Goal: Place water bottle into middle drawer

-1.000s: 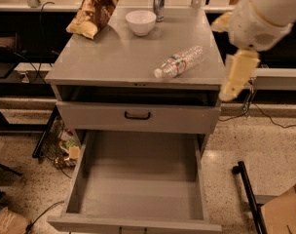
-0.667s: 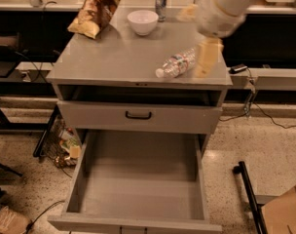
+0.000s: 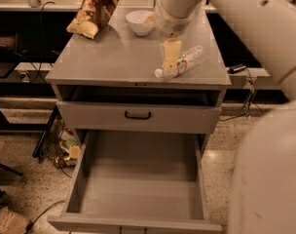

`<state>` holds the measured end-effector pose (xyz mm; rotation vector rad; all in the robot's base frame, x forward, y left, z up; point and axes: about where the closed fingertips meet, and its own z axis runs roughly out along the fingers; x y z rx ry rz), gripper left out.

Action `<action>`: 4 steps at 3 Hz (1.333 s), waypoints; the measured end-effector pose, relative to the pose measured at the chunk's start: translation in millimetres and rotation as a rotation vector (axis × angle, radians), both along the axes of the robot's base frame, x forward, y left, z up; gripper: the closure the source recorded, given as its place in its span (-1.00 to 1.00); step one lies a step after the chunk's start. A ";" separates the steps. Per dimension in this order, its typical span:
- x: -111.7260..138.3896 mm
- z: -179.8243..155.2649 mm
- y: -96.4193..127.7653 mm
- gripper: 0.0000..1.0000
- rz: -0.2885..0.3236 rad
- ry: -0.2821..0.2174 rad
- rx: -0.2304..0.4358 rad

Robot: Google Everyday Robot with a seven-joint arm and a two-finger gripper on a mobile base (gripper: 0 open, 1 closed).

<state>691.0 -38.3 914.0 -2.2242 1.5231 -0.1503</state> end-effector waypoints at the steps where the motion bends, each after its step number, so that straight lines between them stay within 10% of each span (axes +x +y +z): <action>1: 22.7 -23.8 5.0 -1.00 -0.021 0.025 -0.050; 4: 55.9 -47.4 -60.3 -1.00 -0.179 0.060 -0.118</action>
Offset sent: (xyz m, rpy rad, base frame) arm 0.0644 -0.0457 -0.0401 -0.1187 0.0495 -0.1606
